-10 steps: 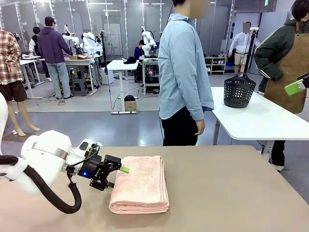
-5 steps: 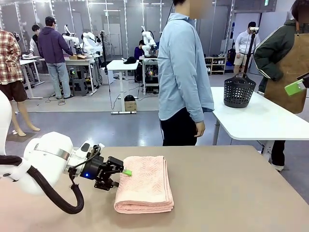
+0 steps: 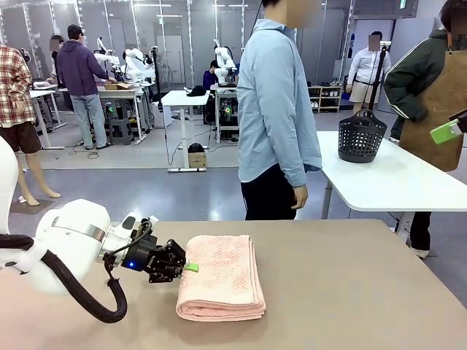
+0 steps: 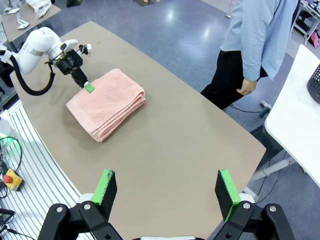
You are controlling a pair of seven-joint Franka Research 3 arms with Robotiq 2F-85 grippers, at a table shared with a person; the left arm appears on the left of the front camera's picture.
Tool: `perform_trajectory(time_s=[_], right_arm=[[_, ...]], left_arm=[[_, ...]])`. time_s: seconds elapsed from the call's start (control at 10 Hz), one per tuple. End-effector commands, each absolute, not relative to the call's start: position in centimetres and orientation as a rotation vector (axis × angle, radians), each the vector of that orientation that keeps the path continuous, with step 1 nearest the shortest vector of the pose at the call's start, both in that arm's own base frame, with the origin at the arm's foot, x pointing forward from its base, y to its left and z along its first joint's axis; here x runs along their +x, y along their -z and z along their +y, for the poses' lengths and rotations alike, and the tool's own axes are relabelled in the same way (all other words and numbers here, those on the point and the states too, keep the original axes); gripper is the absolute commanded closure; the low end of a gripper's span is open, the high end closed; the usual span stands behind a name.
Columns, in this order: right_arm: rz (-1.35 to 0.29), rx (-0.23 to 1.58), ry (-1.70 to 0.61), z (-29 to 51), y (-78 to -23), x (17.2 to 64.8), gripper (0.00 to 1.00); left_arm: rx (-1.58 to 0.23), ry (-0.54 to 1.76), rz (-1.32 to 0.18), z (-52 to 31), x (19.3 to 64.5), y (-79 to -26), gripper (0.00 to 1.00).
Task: Fold the towel.
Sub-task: Pick up the 100 cm Hotel Towel and place it on the left side of the table.
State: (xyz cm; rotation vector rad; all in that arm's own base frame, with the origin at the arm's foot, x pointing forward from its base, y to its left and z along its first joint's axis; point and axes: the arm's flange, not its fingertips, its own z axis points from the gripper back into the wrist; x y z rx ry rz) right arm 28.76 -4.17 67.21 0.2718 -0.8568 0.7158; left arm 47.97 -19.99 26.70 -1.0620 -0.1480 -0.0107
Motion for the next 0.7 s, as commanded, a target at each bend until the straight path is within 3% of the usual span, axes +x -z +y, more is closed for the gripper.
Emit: perform_trajectory(time_s=[0.0,0.6], right_arm=[[-0.853,0.266,-0.695,-3.99,-67.25,28.94,0.0],[-0.853,0.266,-0.695,-3.99,-67.25,28.94,0.0]], left_arm=[[-1.107,0.017,-0.178,-20.68,48.24,-26.12,1.0],[-1.113,0.027,-0.195,-20.55,48.23,-26.58,1.0]])
